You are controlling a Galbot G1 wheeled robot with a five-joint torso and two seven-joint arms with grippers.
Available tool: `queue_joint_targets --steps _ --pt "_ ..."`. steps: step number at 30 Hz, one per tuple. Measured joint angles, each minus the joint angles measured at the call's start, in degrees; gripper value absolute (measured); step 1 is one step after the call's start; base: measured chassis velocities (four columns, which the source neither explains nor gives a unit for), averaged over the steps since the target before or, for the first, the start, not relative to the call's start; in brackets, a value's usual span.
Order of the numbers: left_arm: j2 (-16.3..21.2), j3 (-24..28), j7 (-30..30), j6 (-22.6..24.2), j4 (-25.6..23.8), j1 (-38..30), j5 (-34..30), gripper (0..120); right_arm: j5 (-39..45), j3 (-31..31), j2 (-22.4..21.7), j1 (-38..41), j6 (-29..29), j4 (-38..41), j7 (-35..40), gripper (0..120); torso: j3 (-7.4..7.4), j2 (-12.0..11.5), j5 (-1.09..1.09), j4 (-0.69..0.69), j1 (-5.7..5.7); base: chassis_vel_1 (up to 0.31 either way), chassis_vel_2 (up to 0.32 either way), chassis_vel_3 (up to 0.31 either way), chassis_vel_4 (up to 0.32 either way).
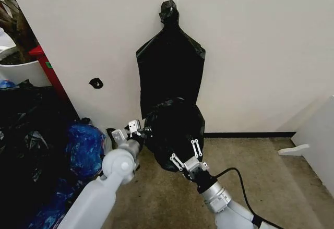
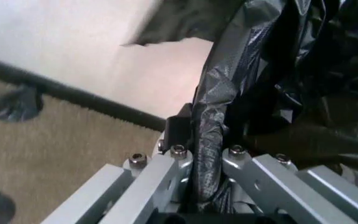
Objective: Place the garbage bag over the trash bin.
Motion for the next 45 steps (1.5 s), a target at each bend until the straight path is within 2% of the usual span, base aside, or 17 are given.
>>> queue_joint_targets --steps 3,4,8,14,20,25,34,41,45 --pt "0.0 -1.7 -1.1 0.2 0.8 -0.5 -1.6 1 -4.7 0.3 0.5 -0.5 3.5 -3.4 -0.5 87 0.00 0.0 0.00 0.02 0.00 0.000 0.000 0.000 0.000" --pt "0.0 -1.7 -1.1 0.2 0.8 -0.5 -1.6 1 -4.7 0.3 0.5 -0.5 3.5 -3.4 -0.5 87 0.00 0.0 0.00 0.02 0.00 0.000 0.000 0.000 0.000" --pt "0.7 -3.2 -1.0 0.1 0.7 -0.4 -2.8 1 -8.8 1.3 0.9 -0.7 4.2 -6.7 0.5 99 0.00 0.0 0.00 0.01 0.00 0.000 0.000 0.000 0.000" --pt "1.2 -3.9 -0.4 0.4 -0.9 0.7 -4.3 1 -9.2 1.4 2.1 0.7 -0.1 -10.8 3.9 100 0.00 0.0 -0.01 0.00 0.00 0.000 0.000 0.000 0.000" --pt "1.7 -4.2 -0.1 0.8 -2.1 1.3 -4.9 1 -9.5 1.7 3.8 3.0 0.5 -17.5 4.5 100 0.00 0.0 -0.01 0.00 0.00 0.000 0.000 0.000 0.000" --pt "2.1 -4.4 0.0 1.2 -3.4 1.9 -5.5 1 -10.4 1.7 6.3 5.6 4.8 -24.9 4.2 100 0.00 0.0 -0.01 0.00 0.00 0.000 0.000 0.000 0.000" --pt "2.2 -4.7 0.3 1.4 -4.6 2.8 -5.6 1 -11.8 2.1 8.2 8.0 6.7 -30.6 4.8 100 0.00 0.0 -0.01 0.01 0.00 0.000 0.000 0.000 0.000" --pt "2.3 -5.0 1.0 1.4 -4.7 3.0 -5.7 1 -12.5 2.1 8.1 8.4 8.7 -32.8 5.0 100 0.00 0.0 -0.01 0.01 0.00 0.000 0.000 0.000 0.000" --pt "2.5 -5.3 2.3 0.6 -4.5 3.1 -5.7 1 -12.7 1.7 6.8 8.8 14.9 -35.4 3.9 100 0.00 0.0 -0.01 0.00 0.00 0.000 0.000 0.000 0.000"
